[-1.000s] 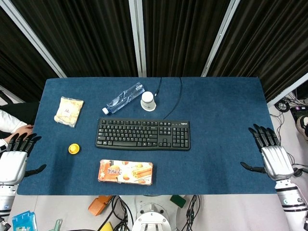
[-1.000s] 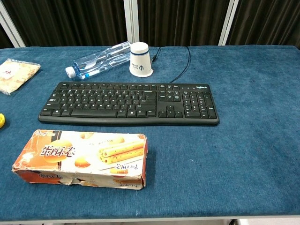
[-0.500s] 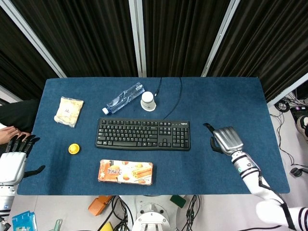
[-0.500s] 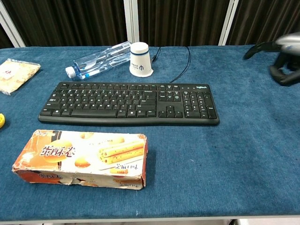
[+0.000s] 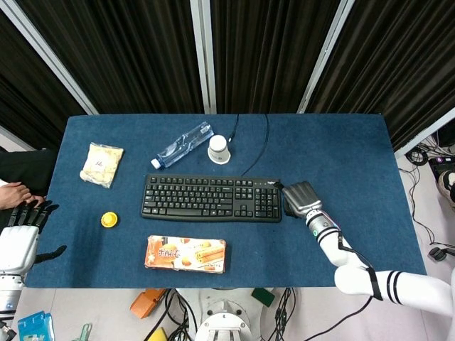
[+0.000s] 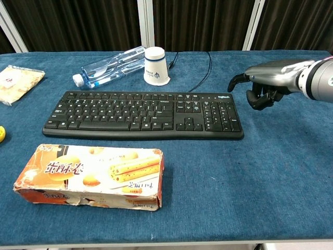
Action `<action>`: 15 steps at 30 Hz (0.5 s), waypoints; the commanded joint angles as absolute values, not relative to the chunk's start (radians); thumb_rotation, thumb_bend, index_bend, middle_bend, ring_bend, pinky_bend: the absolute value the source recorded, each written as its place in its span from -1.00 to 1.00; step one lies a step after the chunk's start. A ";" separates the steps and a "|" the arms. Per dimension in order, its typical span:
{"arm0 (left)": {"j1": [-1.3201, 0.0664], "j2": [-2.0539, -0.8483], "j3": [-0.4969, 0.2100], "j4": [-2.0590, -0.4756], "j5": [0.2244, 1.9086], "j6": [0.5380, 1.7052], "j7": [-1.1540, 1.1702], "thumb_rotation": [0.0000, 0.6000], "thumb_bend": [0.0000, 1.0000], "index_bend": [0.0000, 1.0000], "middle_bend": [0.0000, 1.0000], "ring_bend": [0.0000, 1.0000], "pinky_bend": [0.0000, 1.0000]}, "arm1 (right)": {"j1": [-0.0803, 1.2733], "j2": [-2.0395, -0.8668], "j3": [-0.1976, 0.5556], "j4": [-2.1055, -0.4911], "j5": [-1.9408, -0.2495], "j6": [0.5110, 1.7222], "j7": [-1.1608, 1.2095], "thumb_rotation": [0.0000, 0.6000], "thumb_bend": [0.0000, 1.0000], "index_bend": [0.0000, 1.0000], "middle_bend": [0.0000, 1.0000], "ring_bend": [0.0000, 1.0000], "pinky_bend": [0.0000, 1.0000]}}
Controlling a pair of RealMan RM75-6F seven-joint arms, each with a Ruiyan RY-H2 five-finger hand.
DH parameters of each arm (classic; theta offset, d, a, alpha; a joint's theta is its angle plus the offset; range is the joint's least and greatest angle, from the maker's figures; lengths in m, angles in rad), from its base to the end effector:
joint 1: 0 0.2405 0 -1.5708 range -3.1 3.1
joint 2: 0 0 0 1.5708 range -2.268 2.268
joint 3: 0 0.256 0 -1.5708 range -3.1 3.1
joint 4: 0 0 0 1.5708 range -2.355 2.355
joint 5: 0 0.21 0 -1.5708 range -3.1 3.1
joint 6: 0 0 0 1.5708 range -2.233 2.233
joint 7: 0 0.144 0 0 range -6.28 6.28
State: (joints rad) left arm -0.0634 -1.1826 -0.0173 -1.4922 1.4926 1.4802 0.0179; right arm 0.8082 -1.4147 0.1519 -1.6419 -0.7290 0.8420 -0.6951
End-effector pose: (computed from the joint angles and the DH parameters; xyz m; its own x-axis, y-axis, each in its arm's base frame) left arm -0.3364 0.1684 0.1456 0.4621 0.0452 0.8857 0.8859 0.0221 -0.4633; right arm -0.1611 -0.3391 -0.0035 0.5993 -0.4179 0.6828 -0.8003 -0.3331 0.4986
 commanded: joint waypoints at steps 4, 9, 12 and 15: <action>-0.063 -1.186 -0.018 -1.484 1.492 1.479 0.013 1.00 -0.77 -0.65 -0.73 -0.86 -1.00 | 0.839 -1.435 0.122 -1.620 -0.685 0.843 -0.705 0.60 0.89 -0.53 0.77 1.00 1.00; -0.064 -1.191 -0.018 -1.477 1.490 1.476 0.007 1.00 -0.77 -0.65 -0.73 -0.86 -1.00 | 0.861 -1.452 0.100 -1.598 -0.657 0.839 -0.708 0.60 0.89 -0.53 0.77 1.00 1.00; -0.064 -1.194 -0.017 -1.473 1.492 1.475 0.006 1.00 -0.77 -0.65 -0.73 -0.86 -1.00 | 0.875 -1.464 0.086 -1.585 -0.639 0.835 -0.713 0.60 0.89 -0.53 0.77 1.00 1.00; -0.061 -1.196 -0.017 -1.469 1.489 1.477 0.002 1.00 -0.77 -0.65 -0.73 -0.86 -1.00 | 0.883 -1.465 0.077 -1.590 -0.633 0.843 -0.711 0.60 0.89 -0.54 0.77 1.00 1.00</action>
State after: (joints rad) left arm -0.0613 -1.1959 -0.0167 -1.4688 1.4896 1.4772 0.0023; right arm 0.8817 -1.4656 0.0778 -1.5868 -0.6316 0.8395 -0.7127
